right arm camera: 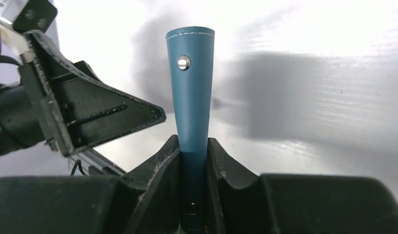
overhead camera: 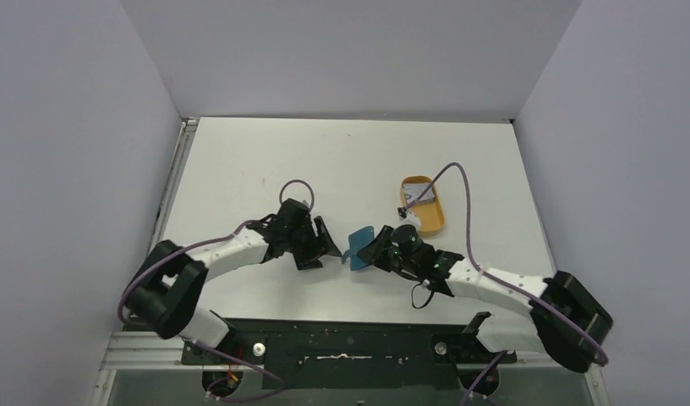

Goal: Put the credit cards into the card holder
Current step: Pick up the card holder from the center of the board.

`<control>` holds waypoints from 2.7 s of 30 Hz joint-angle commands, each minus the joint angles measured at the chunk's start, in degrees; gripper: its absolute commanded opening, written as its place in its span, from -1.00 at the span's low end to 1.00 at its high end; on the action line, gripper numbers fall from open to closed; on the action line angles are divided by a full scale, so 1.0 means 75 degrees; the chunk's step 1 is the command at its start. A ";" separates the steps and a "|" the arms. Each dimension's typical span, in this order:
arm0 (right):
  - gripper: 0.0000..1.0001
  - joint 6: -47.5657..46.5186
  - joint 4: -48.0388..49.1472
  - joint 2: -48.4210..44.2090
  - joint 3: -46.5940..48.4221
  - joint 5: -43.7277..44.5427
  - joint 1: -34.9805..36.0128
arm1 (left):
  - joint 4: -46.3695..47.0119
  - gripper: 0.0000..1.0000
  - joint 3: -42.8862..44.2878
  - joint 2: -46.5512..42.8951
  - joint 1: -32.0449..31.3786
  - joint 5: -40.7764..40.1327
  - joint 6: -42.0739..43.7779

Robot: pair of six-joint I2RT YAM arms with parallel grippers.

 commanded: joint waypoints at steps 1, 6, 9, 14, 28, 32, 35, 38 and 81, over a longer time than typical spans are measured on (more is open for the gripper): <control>-1.00 -0.2243 -0.3439 -0.2199 0.1286 0.0993 0.0147 | -0.3268 0.39 0.0669 -0.2271 0.0105 -0.1503 0.0600; -1.00 -0.4966 -0.5878 -0.3026 0.3232 0.2282 0.0348 | -0.4402 0.61 0.1587 -0.4359 0.0105 -0.3162 0.0987; -1.00 -0.6658 -0.6607 -0.2814 0.4464 0.3536 0.0809 | -0.4392 0.95 0.1833 -0.5169 0.0116 -0.4048 0.1169; -1.00 -0.9565 -0.5956 -0.2470 0.5476 0.5960 0.1823 | -0.3497 0.95 0.1674 -0.6120 0.0314 -0.4101 0.1483; -1.00 -2.0125 0.5408 -0.1005 0.3085 0.8693 0.3819 | -0.0572 0.95 0.1427 -0.6760 0.0480 -0.1823 0.2294; -1.00 -2.0821 0.6039 -0.0640 0.2985 0.8564 0.4001 | 0.0185 0.95 0.1302 -0.6765 0.0477 -0.1432 0.2285; -1.00 -2.1113 0.6432 -0.0503 0.2866 0.8458 0.4099 | 0.0454 0.95 0.1293 -0.6632 0.0468 -0.1192 0.2188; -1.00 -2.1483 0.6718 -0.0432 0.2772 0.8378 0.4157 | 0.1064 0.95 0.1125 -0.6657 0.0468 -0.1109 0.1981; -1.00 -2.4267 0.9405 -0.0136 0.2027 0.6521 0.4806 | 0.0933 -0.16 0.3066 -0.4163 -0.1087 -0.0524 0.0027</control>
